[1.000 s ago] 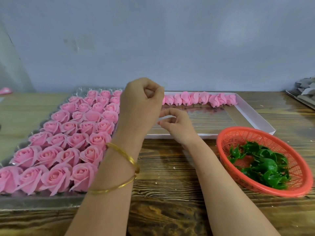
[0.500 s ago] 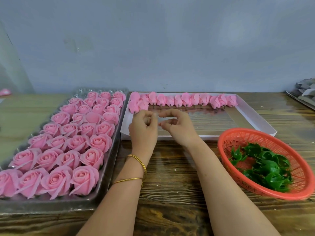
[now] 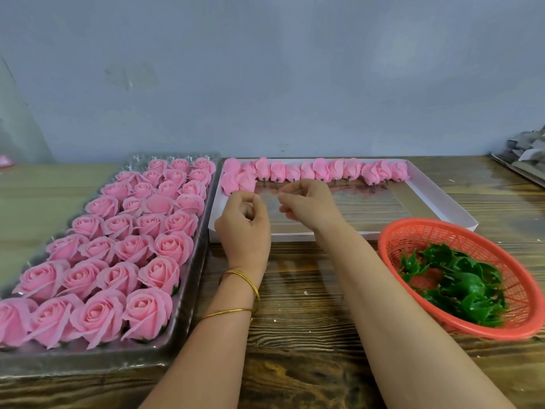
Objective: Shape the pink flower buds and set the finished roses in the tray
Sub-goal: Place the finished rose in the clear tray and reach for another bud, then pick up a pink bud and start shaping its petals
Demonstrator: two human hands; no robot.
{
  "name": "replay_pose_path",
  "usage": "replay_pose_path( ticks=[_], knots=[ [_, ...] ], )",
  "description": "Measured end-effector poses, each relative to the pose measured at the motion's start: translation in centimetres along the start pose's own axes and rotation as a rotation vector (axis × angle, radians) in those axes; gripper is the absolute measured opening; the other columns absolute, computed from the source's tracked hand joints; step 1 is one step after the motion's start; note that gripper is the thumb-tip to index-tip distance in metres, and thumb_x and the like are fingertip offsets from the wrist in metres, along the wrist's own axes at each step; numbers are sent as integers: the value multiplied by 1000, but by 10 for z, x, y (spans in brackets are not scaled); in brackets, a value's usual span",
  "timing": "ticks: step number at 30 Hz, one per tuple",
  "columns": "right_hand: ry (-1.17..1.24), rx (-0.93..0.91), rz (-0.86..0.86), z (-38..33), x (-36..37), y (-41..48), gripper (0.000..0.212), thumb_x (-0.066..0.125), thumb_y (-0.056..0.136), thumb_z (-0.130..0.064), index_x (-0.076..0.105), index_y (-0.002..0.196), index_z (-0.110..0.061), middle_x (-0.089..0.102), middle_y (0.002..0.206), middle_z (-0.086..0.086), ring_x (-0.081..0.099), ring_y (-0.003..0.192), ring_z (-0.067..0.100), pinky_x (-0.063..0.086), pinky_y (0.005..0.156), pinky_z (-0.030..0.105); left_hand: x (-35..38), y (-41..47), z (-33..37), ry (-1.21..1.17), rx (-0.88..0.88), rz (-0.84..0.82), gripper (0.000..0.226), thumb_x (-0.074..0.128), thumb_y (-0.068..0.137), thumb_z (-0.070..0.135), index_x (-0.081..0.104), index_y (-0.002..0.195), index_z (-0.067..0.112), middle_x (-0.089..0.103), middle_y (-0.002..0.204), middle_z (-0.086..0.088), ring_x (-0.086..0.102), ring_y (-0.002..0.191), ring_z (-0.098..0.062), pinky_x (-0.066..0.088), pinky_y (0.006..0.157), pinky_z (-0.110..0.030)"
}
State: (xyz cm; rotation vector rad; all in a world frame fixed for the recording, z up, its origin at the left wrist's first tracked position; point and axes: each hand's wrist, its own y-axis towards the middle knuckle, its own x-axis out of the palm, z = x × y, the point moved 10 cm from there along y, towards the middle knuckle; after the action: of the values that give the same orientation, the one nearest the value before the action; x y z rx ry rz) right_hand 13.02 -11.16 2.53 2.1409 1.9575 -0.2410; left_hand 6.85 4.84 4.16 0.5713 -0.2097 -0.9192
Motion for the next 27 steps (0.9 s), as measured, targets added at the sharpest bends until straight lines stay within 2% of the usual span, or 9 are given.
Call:
replay_pose_path(
  ticks=[7,9,11,13,16,18,21,24,27],
  knots=[
    [63,198,-28,11,23,27,16,64,89,-15,60,76,-7,63,75,11,60,64,18,53,62,27,-1,2,-6,-35,-37,23,19,60,90,6,57,74,17,54,52,-4,51,50,-19,44,55,-22],
    [36,235,-31,15,35,37,18,65,88,-19,65,88,-2,66,81,14,61,66,19,57,68,30,-3,3,-5,-46,-37,41,25,60,89,6,55,72,23,53,52,1,49,50,-13,42,53,-17],
    [16,261,-22,16,45,45,31,65,87,-25,65,104,1,69,94,18,61,72,22,58,75,35,-4,3,-5,-54,-46,56,32,61,89,7,52,69,31,53,53,2,49,51,-13,41,54,-15],
    [-13,272,-16,15,52,51,43,64,87,-31,61,116,1,65,101,17,59,76,24,55,68,34,-5,3,-6,-61,-51,56,34,61,89,7,51,69,33,55,55,-1,52,53,-18,44,55,-18],
    [-92,288,-14,17,56,59,44,62,87,-33,57,117,-2,63,97,15,58,70,23,46,56,29,-6,4,-8,-50,-52,59,32,61,89,7,51,70,32,55,55,3,53,54,-15,46,56,-19],
    [-111,309,-12,20,57,62,43,62,86,-33,54,117,-3,64,101,15,61,79,26,50,63,31,-8,4,-8,-45,-56,69,35,61,88,7,50,69,33,52,53,9,49,51,-8,43,54,-12],
    [-101,318,10,22,58,67,46,65,84,-34,53,118,-5,62,118,16,63,102,29,54,87,38,-8,4,-10,-57,-65,82,33,61,88,6,51,68,31,50,51,11,48,50,-5,40,53,-9],
    [-132,334,-10,19,63,71,28,63,84,-33,51,92,-9,60,101,11,61,96,26,54,88,37,-9,3,-11,-68,-78,90,33,61,87,7,52,67,32,50,50,12,47,49,-4,40,53,-11],
    [-195,373,-31,18,69,72,29,61,87,-32,42,75,-13,54,87,9,60,94,25,52,93,38,-9,2,-13,-80,-96,94,34,61,86,8,51,64,33,49,48,11,45,48,-5,40,52,-12]
  ],
)
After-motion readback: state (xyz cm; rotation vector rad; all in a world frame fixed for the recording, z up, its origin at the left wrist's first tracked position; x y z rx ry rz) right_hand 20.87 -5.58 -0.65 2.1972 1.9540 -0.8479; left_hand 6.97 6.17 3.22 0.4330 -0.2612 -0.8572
